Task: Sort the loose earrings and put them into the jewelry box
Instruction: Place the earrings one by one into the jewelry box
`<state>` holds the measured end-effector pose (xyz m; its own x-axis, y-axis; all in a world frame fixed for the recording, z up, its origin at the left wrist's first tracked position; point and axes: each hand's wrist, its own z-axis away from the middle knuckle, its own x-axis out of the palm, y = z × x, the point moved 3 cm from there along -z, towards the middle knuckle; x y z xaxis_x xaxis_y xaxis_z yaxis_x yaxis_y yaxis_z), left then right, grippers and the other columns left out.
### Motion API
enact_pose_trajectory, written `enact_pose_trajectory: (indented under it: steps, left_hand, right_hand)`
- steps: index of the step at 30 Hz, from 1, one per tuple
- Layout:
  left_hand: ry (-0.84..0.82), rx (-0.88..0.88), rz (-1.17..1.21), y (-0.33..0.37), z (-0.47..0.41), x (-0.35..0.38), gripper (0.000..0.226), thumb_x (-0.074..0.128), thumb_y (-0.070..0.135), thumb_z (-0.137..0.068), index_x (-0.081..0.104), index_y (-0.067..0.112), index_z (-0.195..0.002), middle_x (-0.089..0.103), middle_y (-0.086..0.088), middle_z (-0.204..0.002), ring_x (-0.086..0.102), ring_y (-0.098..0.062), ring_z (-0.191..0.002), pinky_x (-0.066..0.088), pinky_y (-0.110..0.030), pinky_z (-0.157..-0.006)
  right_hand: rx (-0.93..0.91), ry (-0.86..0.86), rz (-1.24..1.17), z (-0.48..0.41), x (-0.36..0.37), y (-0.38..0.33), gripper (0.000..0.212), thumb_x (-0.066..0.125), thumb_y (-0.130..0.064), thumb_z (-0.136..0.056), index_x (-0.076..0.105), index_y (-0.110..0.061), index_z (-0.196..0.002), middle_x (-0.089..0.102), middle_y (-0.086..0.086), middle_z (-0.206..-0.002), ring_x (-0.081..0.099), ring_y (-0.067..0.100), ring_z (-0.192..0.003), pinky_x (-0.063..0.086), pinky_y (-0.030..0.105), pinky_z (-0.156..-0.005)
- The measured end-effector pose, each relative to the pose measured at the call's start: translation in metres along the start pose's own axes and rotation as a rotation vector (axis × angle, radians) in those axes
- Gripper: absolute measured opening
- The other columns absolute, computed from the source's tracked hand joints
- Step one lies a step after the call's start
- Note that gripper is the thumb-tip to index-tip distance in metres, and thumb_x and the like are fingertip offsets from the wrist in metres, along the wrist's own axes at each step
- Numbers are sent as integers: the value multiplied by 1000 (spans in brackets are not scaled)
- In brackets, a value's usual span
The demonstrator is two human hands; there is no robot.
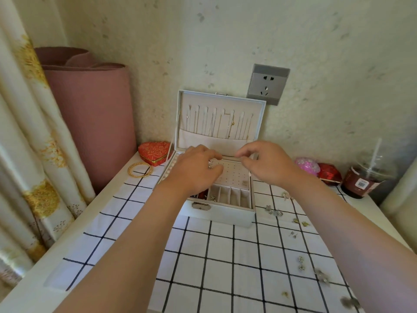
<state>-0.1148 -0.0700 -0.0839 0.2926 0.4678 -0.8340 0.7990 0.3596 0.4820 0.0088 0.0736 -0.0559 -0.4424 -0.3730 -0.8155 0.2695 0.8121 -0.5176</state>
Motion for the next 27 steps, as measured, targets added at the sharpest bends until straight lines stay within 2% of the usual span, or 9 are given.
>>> enact_pose_trajectory:
  steps: [4, 7, 12, 15, 20, 25, 27]
  left_hand:
    - [-7, 103, 21, 42, 1, 12, 33, 54, 41, -93, 62, 34, -125, 58, 7, -126, 45, -14, -121, 36, -35, -105]
    - [-55, 176, -67, 74, 4, 33, 31, 54, 42, -92, 65, 34, -121, 63, 9, -120, 49, -15, -118, 34, -35, -104]
    - [-170, 294, -333, 108, 6, 71, 33, 52, 42, -93, 65, 35, -122, 64, 8, -122, 47, -16, -124, 13, -37, -115]
    - [-255, 304, -500, 114, 7, 90, 34, 52, 39, -96, 61, 35, -128, 63, 7, -125, 46, -18, -128, 6, -42, -119]
    - [-291, 301, -621, 118, 7, 107, 23, 50, 32, -97, 70, 31, -108, 69, 7, -95, 56, -20, -108, 8, -41, -119]
    - [-241, 275, -568, 117, 5, 109, 17, 59, 37, -91, 70, 32, -103, 71, 7, -94, 56, -18, -105, 14, -35, -117]
    - [-214, 287, -531, 116, 6, 107, 17, 62, 39, -88, 69, 32, -102, 71, 9, -93, 55, -17, -105, 13, -35, -116]
  right_hand:
    - [91, -37, 57, 38, -21, 31, 18, 64, -22, -93, 75, -28, -106, 68, -14, -101, 62, 4, -95, 47, 22, -89]
    - [175, -118, 167, 70, -28, 58, 18, 64, -26, -93, 72, -34, -107, 66, -17, -99, 64, 7, -95, 50, 26, -85]
    - [201, -282, 357, 98, -20, 76, 29, 63, -36, -92, 67, -36, -121, 66, -15, -107, 60, 9, -97, 51, 30, -84]
    - [154, -290, 393, 102, -9, 80, 33, 61, -39, -92, 66, -35, -124, 66, -9, -110, 62, 16, -101, 52, 33, -84]
    - [103, -270, 454, 96, 2, 83, 20, 59, -37, -93, 76, -31, -101, 65, -2, -97, 64, 22, -89, 48, 31, -68]
    - [117, -222, 414, 93, -6, 85, 13, 65, -39, -86, 75, -35, -94, 69, -9, -99, 63, 17, -92, 42, 28, -69]
    - [119, -194, 393, 94, -12, 83, 11, 65, -40, -87, 74, -37, -94, 68, -11, -101, 63, 15, -94, 44, 29, -71]
